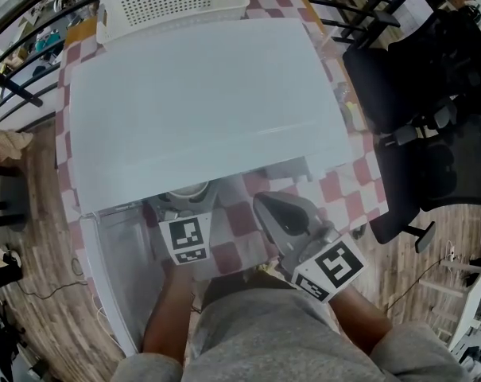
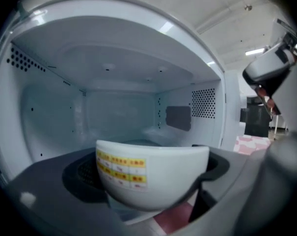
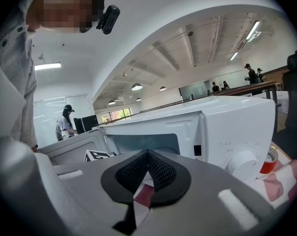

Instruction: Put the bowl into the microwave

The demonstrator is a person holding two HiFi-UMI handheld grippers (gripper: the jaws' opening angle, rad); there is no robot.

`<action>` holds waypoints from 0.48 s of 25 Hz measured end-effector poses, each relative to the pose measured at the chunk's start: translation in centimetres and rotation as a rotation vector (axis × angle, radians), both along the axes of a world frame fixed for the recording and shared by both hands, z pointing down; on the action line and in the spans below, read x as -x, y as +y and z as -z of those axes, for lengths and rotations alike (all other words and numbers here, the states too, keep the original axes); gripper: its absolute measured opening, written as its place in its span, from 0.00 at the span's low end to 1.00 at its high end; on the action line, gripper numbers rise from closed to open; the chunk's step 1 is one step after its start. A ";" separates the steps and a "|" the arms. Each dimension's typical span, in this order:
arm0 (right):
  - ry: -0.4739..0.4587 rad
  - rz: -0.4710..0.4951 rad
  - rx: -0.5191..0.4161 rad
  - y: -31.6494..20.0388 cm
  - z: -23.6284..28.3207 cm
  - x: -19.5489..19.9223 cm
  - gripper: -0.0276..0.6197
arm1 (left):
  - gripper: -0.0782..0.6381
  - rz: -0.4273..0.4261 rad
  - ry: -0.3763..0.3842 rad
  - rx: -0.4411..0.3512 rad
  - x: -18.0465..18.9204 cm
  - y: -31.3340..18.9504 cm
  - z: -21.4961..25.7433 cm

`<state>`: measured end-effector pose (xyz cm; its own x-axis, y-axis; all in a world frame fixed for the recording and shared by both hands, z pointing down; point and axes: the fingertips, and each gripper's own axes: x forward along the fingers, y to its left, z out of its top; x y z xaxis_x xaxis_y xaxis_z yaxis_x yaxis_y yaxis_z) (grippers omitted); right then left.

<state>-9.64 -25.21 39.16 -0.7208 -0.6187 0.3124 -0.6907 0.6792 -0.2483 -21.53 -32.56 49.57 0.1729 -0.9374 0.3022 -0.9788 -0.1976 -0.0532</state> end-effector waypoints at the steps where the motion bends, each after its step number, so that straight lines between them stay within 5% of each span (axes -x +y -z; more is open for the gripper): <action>1: 0.005 0.003 -0.001 0.1 -0.1 0.0 0.04 | 0.85 0.003 0.002 0.006 0.1 -0.3 -0.3; 12: 0.006 0.012 0.001 0.1 0.2 0.0 0.04 | 0.85 0.051 -0.096 0.108 0.2 -1.8 -2.3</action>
